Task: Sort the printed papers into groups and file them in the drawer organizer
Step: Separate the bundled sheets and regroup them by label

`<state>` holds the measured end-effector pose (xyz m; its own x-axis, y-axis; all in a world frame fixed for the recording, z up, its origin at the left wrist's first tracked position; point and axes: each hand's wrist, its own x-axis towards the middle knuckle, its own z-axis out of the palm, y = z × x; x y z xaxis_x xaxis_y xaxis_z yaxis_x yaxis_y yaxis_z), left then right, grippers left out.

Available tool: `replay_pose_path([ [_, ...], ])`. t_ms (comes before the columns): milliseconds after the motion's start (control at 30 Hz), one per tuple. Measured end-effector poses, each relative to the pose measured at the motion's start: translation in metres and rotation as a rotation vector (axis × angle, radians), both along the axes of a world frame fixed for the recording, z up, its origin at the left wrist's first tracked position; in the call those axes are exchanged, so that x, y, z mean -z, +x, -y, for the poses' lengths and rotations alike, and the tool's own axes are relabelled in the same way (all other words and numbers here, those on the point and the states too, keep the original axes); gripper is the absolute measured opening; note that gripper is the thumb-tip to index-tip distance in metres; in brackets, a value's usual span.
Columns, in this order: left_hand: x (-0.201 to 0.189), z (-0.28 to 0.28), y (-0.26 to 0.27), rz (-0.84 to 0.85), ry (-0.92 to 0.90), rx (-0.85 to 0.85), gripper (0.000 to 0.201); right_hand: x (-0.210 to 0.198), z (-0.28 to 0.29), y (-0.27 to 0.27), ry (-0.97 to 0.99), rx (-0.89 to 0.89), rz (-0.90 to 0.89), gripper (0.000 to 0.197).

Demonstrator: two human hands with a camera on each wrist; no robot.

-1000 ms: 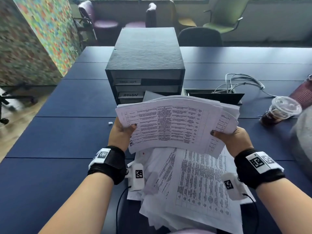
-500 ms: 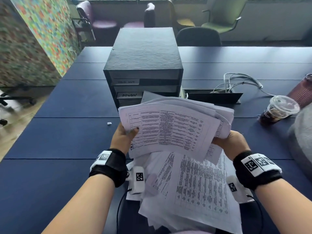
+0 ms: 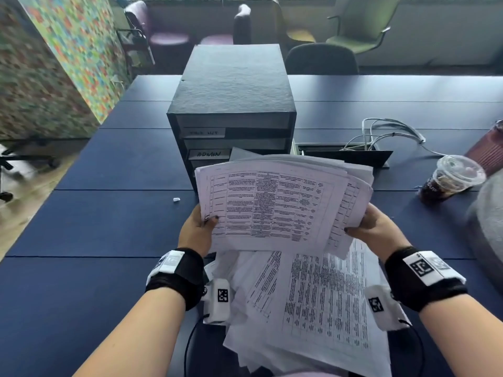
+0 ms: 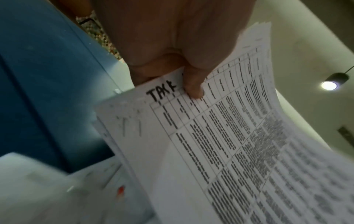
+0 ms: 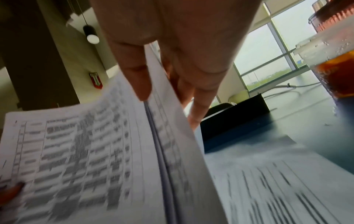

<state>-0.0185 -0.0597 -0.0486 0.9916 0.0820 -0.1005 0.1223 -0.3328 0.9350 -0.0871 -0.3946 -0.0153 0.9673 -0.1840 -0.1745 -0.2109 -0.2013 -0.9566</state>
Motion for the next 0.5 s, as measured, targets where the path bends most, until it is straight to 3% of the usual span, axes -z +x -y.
replay_pose_path([
  [100,-0.019,-0.002,0.007,0.034,0.108,0.019,0.037,-0.022,0.003,0.006,0.169,-0.001,0.098,0.049],
  [167,-0.030,-0.004,0.012,0.038,0.172,0.052,0.034,-0.035,0.004,0.009,0.134,0.037,0.163,0.063],
  [300,-0.052,-0.007,0.022,0.057,0.141,0.168,0.031,-0.060,0.005,0.018,-0.476,0.098,0.166,0.073],
  [400,-0.064,0.001,0.028,0.052,0.128,0.300,0.033,-0.076,-0.009,0.026,-0.934,-0.119,0.089,0.068],
  [433,-0.065,0.004,0.030,0.038,0.114,0.336,0.034,-0.079,-0.017,0.028,-0.937,-0.189,0.017,0.057],
  [500,-0.065,0.010,0.034,-0.007,0.086,0.382,0.034,-0.073,-0.025,0.031,-0.765,-0.267,-0.051,0.035],
])
